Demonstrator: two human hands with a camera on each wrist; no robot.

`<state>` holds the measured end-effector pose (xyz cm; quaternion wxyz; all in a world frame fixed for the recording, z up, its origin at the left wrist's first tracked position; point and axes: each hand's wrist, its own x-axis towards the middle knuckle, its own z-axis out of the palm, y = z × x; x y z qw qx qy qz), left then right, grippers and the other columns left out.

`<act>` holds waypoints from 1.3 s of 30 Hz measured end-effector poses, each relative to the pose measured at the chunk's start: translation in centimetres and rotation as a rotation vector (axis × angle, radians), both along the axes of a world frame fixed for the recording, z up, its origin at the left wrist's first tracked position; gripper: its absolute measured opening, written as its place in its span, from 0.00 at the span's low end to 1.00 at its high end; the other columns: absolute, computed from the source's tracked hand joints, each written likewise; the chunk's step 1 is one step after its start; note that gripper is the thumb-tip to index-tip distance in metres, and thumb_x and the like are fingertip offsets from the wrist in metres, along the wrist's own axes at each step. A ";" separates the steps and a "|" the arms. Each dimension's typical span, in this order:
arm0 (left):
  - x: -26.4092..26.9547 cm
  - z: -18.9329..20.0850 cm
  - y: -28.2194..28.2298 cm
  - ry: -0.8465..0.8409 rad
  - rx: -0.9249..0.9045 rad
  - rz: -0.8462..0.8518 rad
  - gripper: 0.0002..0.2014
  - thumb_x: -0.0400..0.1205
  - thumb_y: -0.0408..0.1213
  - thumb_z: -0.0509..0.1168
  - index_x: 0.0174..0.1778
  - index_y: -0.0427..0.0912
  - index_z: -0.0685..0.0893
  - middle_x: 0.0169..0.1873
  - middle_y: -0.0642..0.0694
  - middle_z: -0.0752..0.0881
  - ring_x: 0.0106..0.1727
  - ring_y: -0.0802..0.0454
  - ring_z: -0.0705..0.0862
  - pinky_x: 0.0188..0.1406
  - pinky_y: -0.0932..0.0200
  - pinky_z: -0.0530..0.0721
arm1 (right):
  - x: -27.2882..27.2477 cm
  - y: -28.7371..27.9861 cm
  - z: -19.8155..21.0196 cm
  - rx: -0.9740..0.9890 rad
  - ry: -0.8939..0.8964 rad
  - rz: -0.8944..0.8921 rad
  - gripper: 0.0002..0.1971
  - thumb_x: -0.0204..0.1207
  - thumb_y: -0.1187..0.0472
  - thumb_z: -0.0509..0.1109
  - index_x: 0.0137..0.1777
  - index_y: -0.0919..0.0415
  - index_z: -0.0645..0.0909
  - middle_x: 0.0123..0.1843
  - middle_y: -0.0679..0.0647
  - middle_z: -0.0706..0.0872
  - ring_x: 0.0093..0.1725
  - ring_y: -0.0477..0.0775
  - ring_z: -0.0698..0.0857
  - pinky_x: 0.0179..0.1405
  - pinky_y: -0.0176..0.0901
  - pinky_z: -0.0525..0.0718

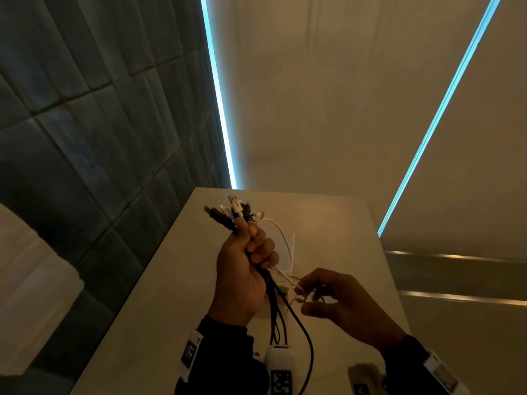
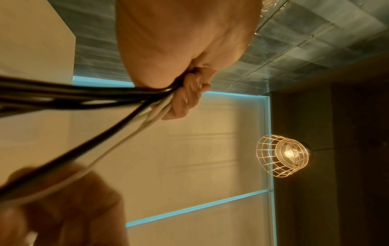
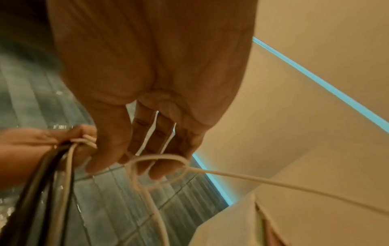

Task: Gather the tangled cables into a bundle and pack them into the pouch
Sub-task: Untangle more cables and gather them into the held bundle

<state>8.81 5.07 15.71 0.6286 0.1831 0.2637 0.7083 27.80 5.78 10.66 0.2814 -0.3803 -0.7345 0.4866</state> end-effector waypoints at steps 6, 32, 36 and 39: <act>-0.7 -0.4 -0.1 0.109 -0.010 0.083 0.18 0.86 0.48 0.53 0.32 0.43 0.71 0.21 0.53 0.63 0.20 0.59 0.59 0.17 0.65 0.61 | 0.8 -0.3 -0.8 0.183 -0.136 -0.039 0.13 0.74 0.60 0.75 0.53 0.42 0.83 0.38 0.47 0.89 0.37 0.46 0.87 0.47 0.37 0.84; -2.6 -2.4 -0.8 0.482 -0.085 0.249 0.18 0.89 0.44 0.53 0.33 0.42 0.72 0.21 0.52 0.60 0.20 0.58 0.55 0.19 0.61 0.53 | 4.6 1.2 0.1 -0.625 1.169 -0.335 0.09 0.69 0.59 0.70 0.31 0.58 0.75 0.28 0.48 0.72 0.22 0.45 0.66 0.20 0.33 0.73; -1.8 -2.1 -0.7 0.697 -0.099 0.202 0.18 0.87 0.45 0.56 0.33 0.42 0.75 0.18 0.54 0.64 0.19 0.58 0.58 0.17 0.64 0.58 | 3.3 1.1 1.5 -0.549 1.025 -0.366 0.07 0.72 0.60 0.67 0.34 0.58 0.76 0.29 0.49 0.72 0.23 0.44 0.67 0.20 0.32 0.73; 0.7 -0.9 -1.3 0.894 -0.065 0.053 0.17 0.84 0.48 0.61 0.37 0.38 0.82 0.17 0.54 0.68 0.17 0.58 0.65 0.18 0.64 0.64 | 1.8 1.0 2.1 -0.476 0.852 -0.285 0.15 0.81 0.64 0.59 0.33 0.60 0.80 0.27 0.52 0.71 0.25 0.48 0.70 0.21 0.36 0.76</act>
